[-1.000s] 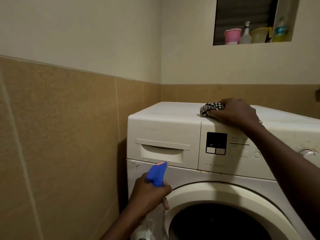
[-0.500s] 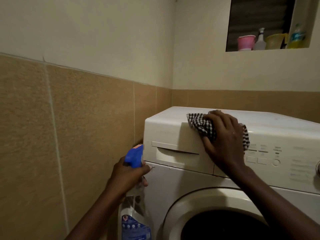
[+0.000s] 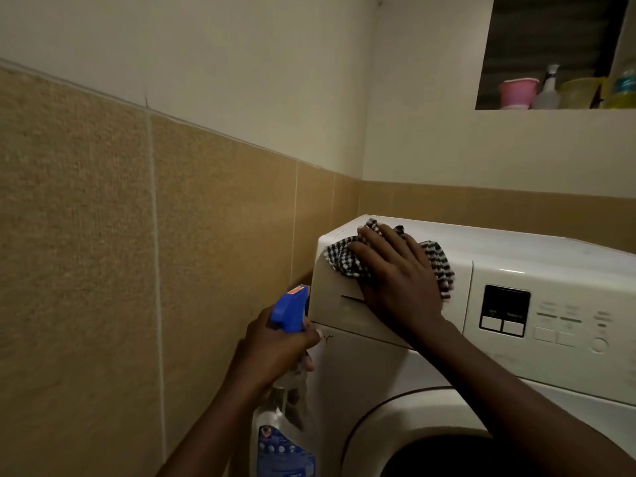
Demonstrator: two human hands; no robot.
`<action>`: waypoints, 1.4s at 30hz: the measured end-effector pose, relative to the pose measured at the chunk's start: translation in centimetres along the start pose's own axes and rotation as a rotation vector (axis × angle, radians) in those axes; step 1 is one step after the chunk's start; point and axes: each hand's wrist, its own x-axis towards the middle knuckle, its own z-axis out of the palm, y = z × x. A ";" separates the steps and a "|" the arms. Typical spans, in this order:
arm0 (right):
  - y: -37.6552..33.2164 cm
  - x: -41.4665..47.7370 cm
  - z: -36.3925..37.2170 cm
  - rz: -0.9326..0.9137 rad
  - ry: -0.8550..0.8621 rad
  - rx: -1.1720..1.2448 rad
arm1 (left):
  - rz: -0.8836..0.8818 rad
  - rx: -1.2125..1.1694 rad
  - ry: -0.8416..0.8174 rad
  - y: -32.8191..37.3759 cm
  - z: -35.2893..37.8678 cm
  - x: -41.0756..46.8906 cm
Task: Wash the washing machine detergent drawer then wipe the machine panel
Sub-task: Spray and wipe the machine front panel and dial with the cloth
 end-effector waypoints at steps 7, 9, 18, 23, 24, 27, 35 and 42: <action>0.0 -1.6 1.4 -0.187 -0.034 -0.003 | -0.024 -0.025 0.007 -0.5 -0.2 0.0; -0.3 -0.3 1.1 -0.156 -0.036 0.010 | -0.026 -0.020 -0.002 -0.5 -0.2 0.0; -2.8 1.7 2.0 -0.110 -0.086 0.016 | -0.078 -0.078 0.011 -0.9 -0.5 0.0; -3.1 0.9 2.9 -0.206 -0.137 -0.047 | -0.088 -0.098 0.029 -0.7 -0.4 -0.1; -3.5 1.5 2.9 -0.178 -0.124 -0.041 | -0.085 -0.098 0.031 -0.7 -0.4 0.0; -4.8 0.9 3.5 -0.165 -0.099 0.003 | -0.075 -0.112 0.054 -0.8 -0.6 0.2; -3.6 -8.4 4.5 -0.420 -0.212 -0.040 | -0.069 -0.103 0.020 -1.7 -0.2 0.6; 2.2 -13.4 0.9 -0.325 -0.155 -0.082 | -0.139 -0.059 -0.008 -2.2 0.2 0.2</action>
